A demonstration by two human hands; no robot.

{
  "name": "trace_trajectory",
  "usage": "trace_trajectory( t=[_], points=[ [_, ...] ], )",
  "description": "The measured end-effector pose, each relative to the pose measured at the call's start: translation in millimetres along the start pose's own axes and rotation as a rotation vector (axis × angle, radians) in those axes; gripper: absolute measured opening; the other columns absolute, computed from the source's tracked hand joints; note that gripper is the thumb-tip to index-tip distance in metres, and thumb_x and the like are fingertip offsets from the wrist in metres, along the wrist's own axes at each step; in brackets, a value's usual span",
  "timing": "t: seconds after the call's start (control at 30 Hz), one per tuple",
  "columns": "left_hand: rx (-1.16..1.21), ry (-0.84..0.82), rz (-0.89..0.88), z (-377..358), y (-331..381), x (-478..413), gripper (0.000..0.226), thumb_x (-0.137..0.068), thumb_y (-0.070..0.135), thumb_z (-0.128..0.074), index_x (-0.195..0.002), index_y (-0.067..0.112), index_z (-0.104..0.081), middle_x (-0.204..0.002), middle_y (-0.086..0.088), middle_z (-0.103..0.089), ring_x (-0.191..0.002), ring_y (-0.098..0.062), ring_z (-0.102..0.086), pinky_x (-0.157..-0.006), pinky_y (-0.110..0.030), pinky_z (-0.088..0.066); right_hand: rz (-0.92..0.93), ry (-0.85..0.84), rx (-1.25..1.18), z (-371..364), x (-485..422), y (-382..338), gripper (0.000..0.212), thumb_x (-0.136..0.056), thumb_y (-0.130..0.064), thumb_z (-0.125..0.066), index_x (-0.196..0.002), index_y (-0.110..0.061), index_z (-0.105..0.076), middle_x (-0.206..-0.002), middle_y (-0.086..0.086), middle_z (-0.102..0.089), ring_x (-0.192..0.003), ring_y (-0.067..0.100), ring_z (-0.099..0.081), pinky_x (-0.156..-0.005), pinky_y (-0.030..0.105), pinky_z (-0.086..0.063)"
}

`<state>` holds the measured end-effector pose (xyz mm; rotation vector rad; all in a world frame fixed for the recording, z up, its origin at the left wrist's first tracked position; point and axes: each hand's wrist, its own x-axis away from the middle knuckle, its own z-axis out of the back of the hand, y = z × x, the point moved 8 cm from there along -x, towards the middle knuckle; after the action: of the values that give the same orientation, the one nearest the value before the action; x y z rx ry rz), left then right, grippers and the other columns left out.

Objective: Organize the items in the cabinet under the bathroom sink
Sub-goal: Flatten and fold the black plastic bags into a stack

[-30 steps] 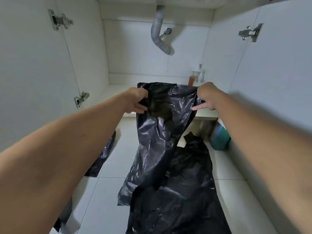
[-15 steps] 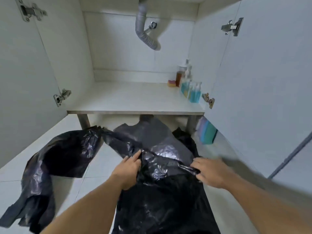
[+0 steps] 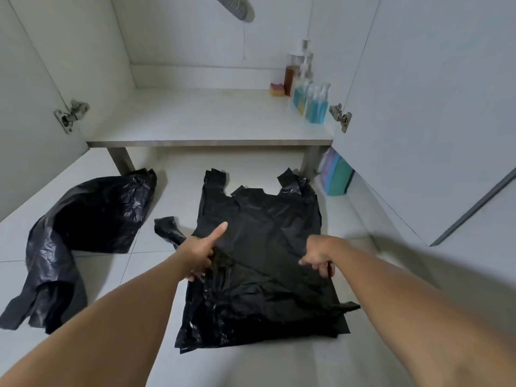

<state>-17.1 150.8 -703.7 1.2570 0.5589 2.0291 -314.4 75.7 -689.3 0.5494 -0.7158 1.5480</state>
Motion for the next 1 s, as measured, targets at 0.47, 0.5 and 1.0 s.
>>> trace_trajectory(
  t=[0.47, 0.5, 1.0],
  points=[
    [0.278, 0.314, 0.212, 42.6, -58.8, -45.3, 0.060, -0.062, 0.002, -0.083, -0.113, -0.002, -0.051, -0.102, -0.024, -0.063, -0.084, -0.036, -0.067, -0.059, -0.045, -0.062, 0.155, 0.148, -0.258, -41.5, -76.0, -33.2, 0.044, -0.091, -0.033, -0.069, -0.131, -0.014, -0.064, -0.127, 0.007, -0.064, -0.116, 0.025, -0.061, -0.104, 0.035, -0.047],
    [0.232, 0.319, 0.174, 41.7, -52.4, -40.6, 0.040, -0.072, -0.001, -0.077, -0.107, -0.004, -0.058, -0.099, -0.024, -0.066, -0.082, -0.036, -0.067, -0.064, -0.044, -0.062, 0.146, 0.142, -0.262, -45.5, -79.8, -33.1, 0.041, -0.089, -0.034, -0.071, -0.124, -0.013, -0.067, -0.117, 0.006, -0.068, -0.108, 0.024, -0.064, -0.098, 0.034, -0.050],
    [-0.328, 0.332, -0.489, 4.9, 63.7, -43.8, 0.068, -0.087, 0.010, -0.058, -0.150, 0.013, -0.034, -0.161, -0.003, -0.015, -0.132, -0.036, -0.044, -0.109, -0.046, -0.041, 0.019, 0.700, -0.354, 8.5, -49.7, -2.4, 0.037, -0.094, -0.034, -0.054, -0.117, -0.005, -0.058, -0.133, 0.004, -0.039, -0.104, 0.031, -0.061, -0.081, 0.039, -0.048]
  ],
)
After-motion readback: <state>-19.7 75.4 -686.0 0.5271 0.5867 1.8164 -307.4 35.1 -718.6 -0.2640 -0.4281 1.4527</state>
